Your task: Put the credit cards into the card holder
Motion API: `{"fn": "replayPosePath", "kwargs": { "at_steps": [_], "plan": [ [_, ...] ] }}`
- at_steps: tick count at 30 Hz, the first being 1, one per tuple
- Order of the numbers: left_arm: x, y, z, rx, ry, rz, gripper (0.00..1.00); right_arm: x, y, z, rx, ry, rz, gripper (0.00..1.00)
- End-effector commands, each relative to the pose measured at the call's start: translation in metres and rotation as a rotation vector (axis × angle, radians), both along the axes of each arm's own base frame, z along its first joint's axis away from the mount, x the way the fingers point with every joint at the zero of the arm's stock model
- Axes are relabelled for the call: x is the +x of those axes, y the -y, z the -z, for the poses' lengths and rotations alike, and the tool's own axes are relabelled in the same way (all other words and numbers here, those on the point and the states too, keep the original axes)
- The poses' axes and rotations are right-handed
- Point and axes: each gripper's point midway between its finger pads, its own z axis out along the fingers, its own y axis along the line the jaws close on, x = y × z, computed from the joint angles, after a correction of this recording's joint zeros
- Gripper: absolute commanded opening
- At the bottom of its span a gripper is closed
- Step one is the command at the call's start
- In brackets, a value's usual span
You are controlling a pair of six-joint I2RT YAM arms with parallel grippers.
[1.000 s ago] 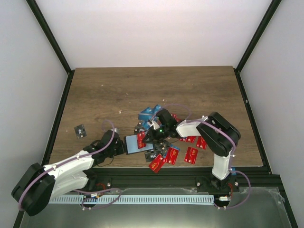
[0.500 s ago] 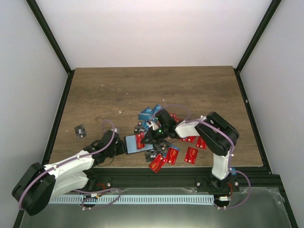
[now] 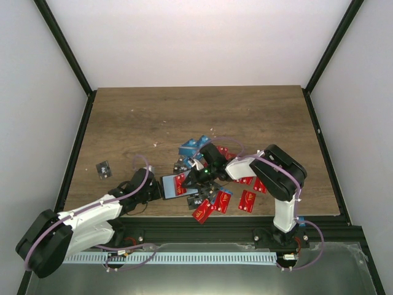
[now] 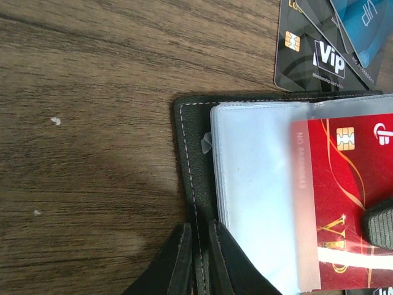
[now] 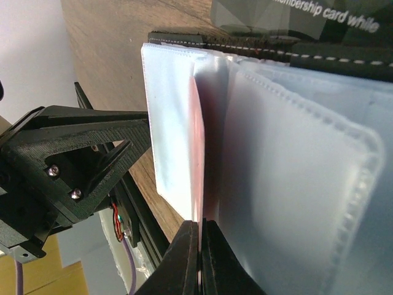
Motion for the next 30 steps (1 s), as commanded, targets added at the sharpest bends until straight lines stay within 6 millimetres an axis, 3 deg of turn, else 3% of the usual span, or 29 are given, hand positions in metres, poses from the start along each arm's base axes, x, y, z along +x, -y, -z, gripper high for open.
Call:
{"fn": "replayPosePath", "kwargs": {
  "at_steps": [1, 30],
  "plan": [
    [-0.002, 0.000, 0.004, 0.001, -0.003, 0.009, 0.10, -0.003, -0.008, 0.004, 0.000, -0.014, -0.024, 0.01],
    [-0.004, -0.001, 0.006, 0.007, -0.009, 0.018, 0.08, -0.015, -0.046, 0.009, 0.034, -0.045, -0.101, 0.01]
  ]
}}
